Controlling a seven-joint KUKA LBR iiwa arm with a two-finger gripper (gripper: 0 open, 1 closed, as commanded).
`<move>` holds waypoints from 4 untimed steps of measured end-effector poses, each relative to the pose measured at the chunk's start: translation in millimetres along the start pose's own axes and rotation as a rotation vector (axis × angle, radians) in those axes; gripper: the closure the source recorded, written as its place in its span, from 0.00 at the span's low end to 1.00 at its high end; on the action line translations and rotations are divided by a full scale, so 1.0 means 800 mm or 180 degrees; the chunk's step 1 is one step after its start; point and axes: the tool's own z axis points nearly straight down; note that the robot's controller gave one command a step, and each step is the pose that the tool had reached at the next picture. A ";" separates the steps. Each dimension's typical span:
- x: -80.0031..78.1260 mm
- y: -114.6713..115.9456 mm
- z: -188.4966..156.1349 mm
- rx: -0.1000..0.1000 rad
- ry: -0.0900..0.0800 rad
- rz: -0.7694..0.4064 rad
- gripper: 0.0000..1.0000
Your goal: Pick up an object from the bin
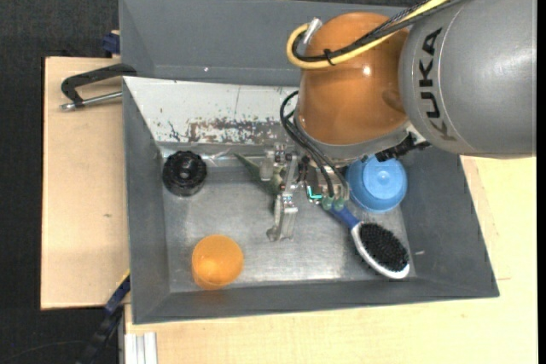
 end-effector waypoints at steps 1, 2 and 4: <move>-0.008 0.041 0.137 0.0006 0.0003 0.0119 0.00; 0.024 0.092 0.190 0.0006 -0.0017 -0.0193 0.00; 0.010 0.095 -0.025 -0.0018 -0.0062 -0.0052 1.00</move>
Offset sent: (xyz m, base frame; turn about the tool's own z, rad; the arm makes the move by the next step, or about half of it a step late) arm 0.0059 0.0314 -0.1078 0.0410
